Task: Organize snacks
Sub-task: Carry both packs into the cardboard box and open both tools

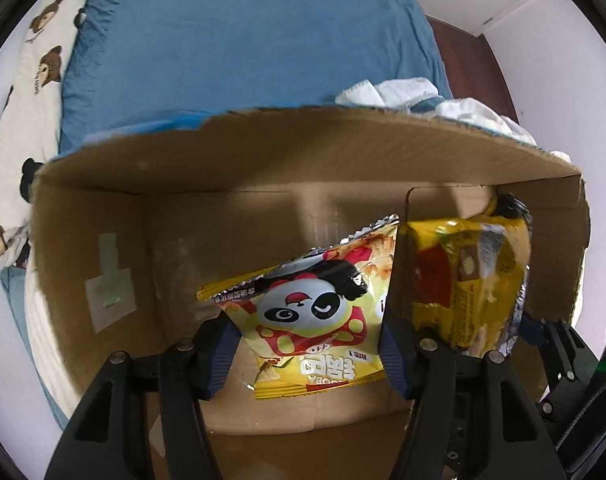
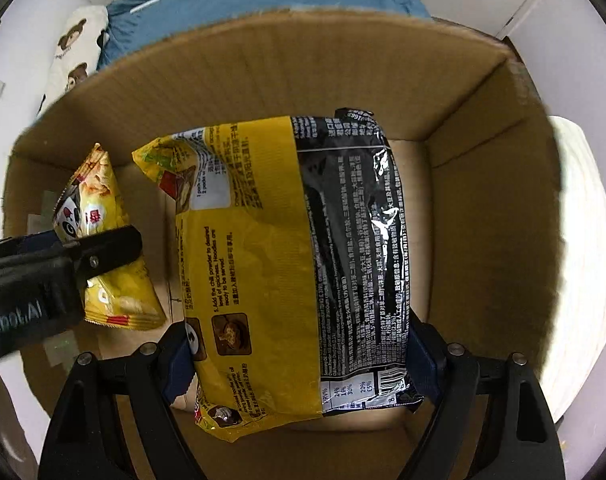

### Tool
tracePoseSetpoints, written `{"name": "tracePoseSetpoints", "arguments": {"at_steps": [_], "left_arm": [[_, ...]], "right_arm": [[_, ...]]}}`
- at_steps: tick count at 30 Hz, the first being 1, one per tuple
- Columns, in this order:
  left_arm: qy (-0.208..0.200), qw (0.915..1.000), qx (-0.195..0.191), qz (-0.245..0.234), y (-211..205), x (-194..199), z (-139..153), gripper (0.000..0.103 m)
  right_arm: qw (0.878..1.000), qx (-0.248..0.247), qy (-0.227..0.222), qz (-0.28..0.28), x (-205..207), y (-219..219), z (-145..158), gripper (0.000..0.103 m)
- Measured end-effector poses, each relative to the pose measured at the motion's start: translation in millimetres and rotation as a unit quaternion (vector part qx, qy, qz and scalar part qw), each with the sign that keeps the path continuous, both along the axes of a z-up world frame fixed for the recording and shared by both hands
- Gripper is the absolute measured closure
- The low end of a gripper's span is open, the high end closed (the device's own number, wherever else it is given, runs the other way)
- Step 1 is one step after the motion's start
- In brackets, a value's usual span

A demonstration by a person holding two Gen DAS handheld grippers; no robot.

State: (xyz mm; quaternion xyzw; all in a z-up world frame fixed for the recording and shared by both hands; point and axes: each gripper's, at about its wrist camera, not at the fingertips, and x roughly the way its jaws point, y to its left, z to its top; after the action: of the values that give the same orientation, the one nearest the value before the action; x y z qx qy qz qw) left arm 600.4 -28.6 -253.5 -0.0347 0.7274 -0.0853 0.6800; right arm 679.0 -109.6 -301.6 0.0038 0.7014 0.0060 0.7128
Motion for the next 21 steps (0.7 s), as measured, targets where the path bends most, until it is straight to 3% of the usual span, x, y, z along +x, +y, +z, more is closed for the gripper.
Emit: {"name": "tracePoseSetpoints", "arguments": {"at_steps": [2, 4, 5, 7, 16, 21], "left_arm": [[-0.001, 1.0, 0.002, 0.003, 0, 1, -1, 0.042], [-0.008, 0.9999, 0.002, 0.011, 2, 2, 2, 0.034], [-0.012, 0.9998, 0.0, 0.016, 3, 2, 3, 0.022], [-0.02, 0.9995, -0.01, 0.024, 6, 3, 6, 0.012], [-0.082, 0.9965, -0.007, 0.014, 9, -13, 40, 0.01], [-0.141, 0.9897, -0.012, 0.025, 14, -37, 74, 0.01]], "right_arm": [[1.0, -0.003, 0.013, 0.003, 8, 4, -9, 0.015], [1.0, -0.014, 0.012, 0.008, 13, 3, -9, 0.01], [1.0, -0.016, 0.003, 0.01, 15, 4, -6, 0.007], [1.0, -0.016, -0.009, 0.01, 23, 3, 1, 0.007], [0.999, -0.011, -0.048, 0.017, 9, -6, 31, 0.002], [0.997, -0.009, -0.08, 0.019, -31, 7, 66, 0.002]]}}
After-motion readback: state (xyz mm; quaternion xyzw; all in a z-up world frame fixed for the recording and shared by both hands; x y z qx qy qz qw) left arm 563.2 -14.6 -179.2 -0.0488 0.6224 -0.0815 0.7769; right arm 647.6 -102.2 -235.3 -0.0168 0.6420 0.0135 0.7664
